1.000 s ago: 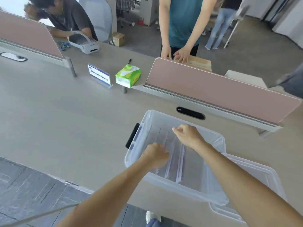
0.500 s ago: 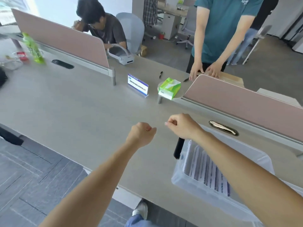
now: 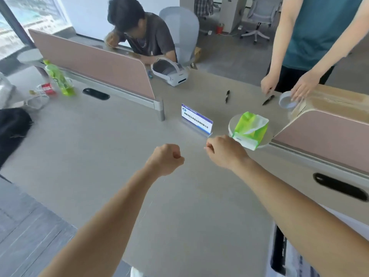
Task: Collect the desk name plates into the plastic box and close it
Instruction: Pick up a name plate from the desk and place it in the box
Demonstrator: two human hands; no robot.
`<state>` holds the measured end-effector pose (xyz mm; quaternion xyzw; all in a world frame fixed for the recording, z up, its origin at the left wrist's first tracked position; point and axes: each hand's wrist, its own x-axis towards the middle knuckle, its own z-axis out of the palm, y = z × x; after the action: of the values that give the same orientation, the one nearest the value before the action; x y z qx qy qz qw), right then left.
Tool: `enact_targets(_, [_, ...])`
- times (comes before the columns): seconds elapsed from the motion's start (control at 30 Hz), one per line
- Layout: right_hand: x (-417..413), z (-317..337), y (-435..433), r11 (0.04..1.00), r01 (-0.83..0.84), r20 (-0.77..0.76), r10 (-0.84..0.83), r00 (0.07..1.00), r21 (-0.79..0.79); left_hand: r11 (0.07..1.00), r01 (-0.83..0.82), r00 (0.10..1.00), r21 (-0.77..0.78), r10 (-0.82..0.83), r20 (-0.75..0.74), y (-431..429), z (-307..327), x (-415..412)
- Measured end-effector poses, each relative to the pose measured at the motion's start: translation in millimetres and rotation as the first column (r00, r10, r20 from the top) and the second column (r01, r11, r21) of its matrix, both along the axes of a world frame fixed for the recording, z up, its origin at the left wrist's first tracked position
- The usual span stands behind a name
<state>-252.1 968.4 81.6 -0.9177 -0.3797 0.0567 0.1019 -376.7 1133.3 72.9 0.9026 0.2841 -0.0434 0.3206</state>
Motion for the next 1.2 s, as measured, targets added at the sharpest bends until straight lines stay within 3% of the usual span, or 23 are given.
enact_targets(0.17, [29.5, -20.4, 48.2, 0.989, 0.067, 0.186, -0.041, 0.982, -0.134, 0.991, 0.135, 0.99, 0.024, -0.136, 0.03, 47.8, -37.1, 68.4])
enact_targets(0.3, [56.8, -33.7, 82.6, 0.946, 0.154, 0.257, -0.079, 0.963, -0.285, 0.891, 0.344, 0.933, 0.296, -0.36, -0.001, 70.6, -62.0, 128.9])
enact_targets(0.47, [113.2, -47.2, 121.6, 0.908, 0.212, 0.256, -0.122, 0.959, -0.361, 0.721, 0.42, 0.866, 0.551, -0.501, -0.006, 114.1, -78.0, 209.5])
enact_targets(0.6, [164.7, -76.6, 141.3, 0.875, 0.262, 0.212, -0.189, 0.959, -0.406, 0.662, 0.458, 0.825, 0.594, -0.565, -0.007, 128.6, -96.5, 268.6])
enact_targets(0.77, [210.3, -116.6, 149.9, 0.861, 0.279, 0.151, -0.237, 0.96, -0.425, 0.548, 0.567, 0.757, 0.615, -0.64, -0.128, 135.3, -137.2, 317.7])
enact_targets(0.87, [221.2, -126.3, 148.9, 0.842, 0.26, 0.093, -0.245, 0.965, -0.472, 0.534, 0.591, 0.761, 0.605, -0.618, -0.198, 133.6, -143.9, 328.5])
enact_targets(1.13, [205.4, -102.4, 144.1, 0.859, 0.201, 0.084, -0.184, 0.979, -0.471, 0.461, 0.631, 0.742, 0.624, -0.595, -0.31, 127.5, -122.0, 313.0])
enact_targets(1.2, [192.4, -85.8, 141.8, 0.863, 0.191, 0.101, -0.163, 0.981, -0.468, 0.487, 0.624, 0.753, 0.611, -0.583, -0.305, 125.0, -112.1, 299.2])
